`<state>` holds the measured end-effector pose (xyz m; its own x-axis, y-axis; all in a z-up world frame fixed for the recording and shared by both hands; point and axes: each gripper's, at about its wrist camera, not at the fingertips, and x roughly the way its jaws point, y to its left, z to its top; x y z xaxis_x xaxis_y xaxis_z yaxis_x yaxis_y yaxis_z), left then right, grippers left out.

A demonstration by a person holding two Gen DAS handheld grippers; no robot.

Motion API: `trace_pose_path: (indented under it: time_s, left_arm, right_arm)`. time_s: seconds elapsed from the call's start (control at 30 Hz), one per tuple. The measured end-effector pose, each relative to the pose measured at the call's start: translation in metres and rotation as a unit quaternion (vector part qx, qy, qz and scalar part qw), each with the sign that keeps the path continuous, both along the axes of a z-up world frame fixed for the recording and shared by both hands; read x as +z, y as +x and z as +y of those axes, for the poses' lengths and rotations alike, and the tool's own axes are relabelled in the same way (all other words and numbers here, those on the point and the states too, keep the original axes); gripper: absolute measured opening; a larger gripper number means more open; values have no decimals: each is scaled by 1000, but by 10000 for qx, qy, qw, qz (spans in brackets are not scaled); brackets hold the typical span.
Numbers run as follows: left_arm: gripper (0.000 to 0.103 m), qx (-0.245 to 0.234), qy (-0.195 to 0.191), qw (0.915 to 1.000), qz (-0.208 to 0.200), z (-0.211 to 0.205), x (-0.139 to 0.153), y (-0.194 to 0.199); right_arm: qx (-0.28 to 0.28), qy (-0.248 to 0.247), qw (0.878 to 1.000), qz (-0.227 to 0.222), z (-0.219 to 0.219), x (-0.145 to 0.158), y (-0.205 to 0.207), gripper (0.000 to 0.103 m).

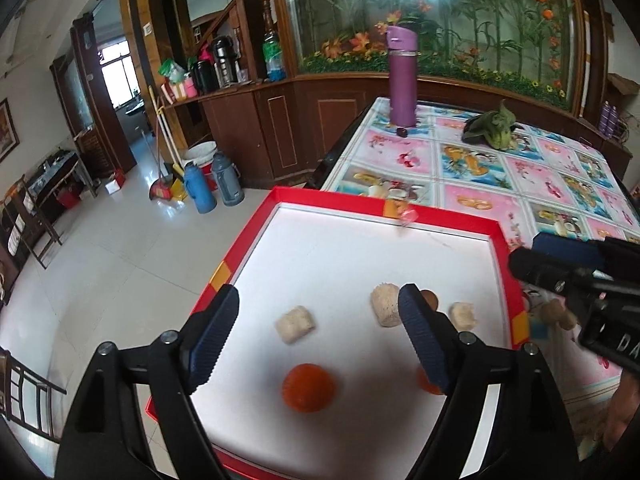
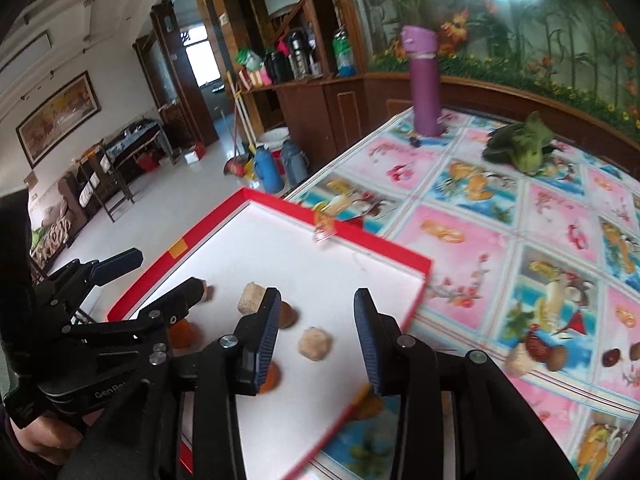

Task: Organize fruits
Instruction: 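Grasp a beige ball with the left gripper while the right gripper grasps a red date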

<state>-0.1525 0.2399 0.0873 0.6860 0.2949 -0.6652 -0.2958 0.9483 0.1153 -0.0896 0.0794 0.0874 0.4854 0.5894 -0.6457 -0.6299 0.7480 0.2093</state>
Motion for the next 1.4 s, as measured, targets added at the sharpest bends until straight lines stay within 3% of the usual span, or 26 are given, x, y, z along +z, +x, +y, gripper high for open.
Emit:
trace_pose_path:
  time_s: [0.4,0.63,0.77,0.97,1.2,1.33,1.4]
  left_arm:
    - [87,-689,264,9973,-8,-62,10,1]
    - [87,-1526,155,9880,166,-100,-2,2]
    - [87,-2068,114,9780,229,-121,-6,1]
    - [87,-2455,179,9680,494,-138,-20,5]
    - [86,-2878,17,9556,629,-144,-25,14]
    - [72,-3124,-37,9467,787,-147,-29,25]
    - [66,-3200,-38,9431,901,-148,-33,31]
  right_arm:
    - [-1019,71,9946,-167,-121,6,3,40]
    - [-1345,-64,9906,250,-166,-23,11,40]
    - [-1164,-129,9924,376,-167,-39,10,40]
    - [-755,-674,9944,290,-135,-63,15,40]
    - [-628,-854,9939,294,-120,-72,23,40]
    - [-578,-1043,9926,237,-108,-76,26,34]
    - [-613,-1173,9911,134,-106,-76,26,21]
